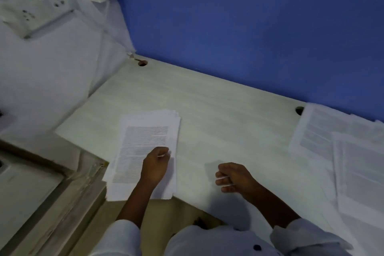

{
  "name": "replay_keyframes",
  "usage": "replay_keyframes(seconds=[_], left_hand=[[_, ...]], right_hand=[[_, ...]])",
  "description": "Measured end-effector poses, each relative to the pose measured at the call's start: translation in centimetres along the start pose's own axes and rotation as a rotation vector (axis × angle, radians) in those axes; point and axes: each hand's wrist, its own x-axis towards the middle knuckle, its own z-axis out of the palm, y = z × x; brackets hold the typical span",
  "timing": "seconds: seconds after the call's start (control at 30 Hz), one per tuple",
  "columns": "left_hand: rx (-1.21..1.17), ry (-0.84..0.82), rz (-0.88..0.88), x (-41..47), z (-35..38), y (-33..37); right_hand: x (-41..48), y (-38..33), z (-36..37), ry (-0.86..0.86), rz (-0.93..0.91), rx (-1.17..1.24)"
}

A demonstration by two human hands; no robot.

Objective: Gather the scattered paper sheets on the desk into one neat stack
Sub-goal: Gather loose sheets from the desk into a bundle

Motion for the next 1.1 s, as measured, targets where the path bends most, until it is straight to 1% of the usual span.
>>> replay_keyframes(seconds=[0.13,0.33,0.53,0.63,0.7,0.73,0.77,0.87,0.9,0.97,1.03,1.1], left_hand=[[-0.021,-0.250,0.044,-0.6,5.5,1.6],[0.009,-0.491,0.074,-1.4,12.9,3.9],[0.072,-0.641,0.097,-2.4,19.6,7.1],[0.099,-0.666,0.107,-2.8,23.1,9.2],[0.130,-0.655,0.123,-3.1,25.6,10.6],[0.150,-0.642,0.131,-3.4,26.7,11.3],[0.167,-0.627,0.137,-3.7,27.8,11.8],[0.204,-0.590,0.146,-4.6,31.2,13.5],[0.233,-0.586,0.153,-4.7,32.4,14.0],[0.319,-0.574,0.189,-4.7,34.6,14.9],[0.386,-0.543,0.227,-4.3,36.8,16.0],[0.442,-0.506,0.232,-3.5,38.6,17.0]], right_hand=[[-2.2,2.2,-4.0,0.157,0.015,0.149],[-6.9,5.7,-10.3,0.367,-0.005,0.389],[-11.1,8.3,-16.0,0.542,-0.046,0.576],[-11.8,8.5,-19.5,0.613,-0.048,0.573],[-11.7,8.2,-22.1,0.668,-0.071,0.472],[-11.4,8.0,-23.4,0.711,-0.094,0.356],[-11.0,7.7,-24.6,0.772,-0.122,0.186],[-9.0,6.8,-27.1,0.950,-0.188,-0.433],[-8.2,6.7,-27.7,0.967,-0.184,-0.599],[-6.4,6.7,-28.6,0.941,-0.098,-0.880],[-4.9,6.7,-29.6,0.928,-0.020,-1.004],[-4.3,6.7,-30.3,0.897,0.016,-1.014]])
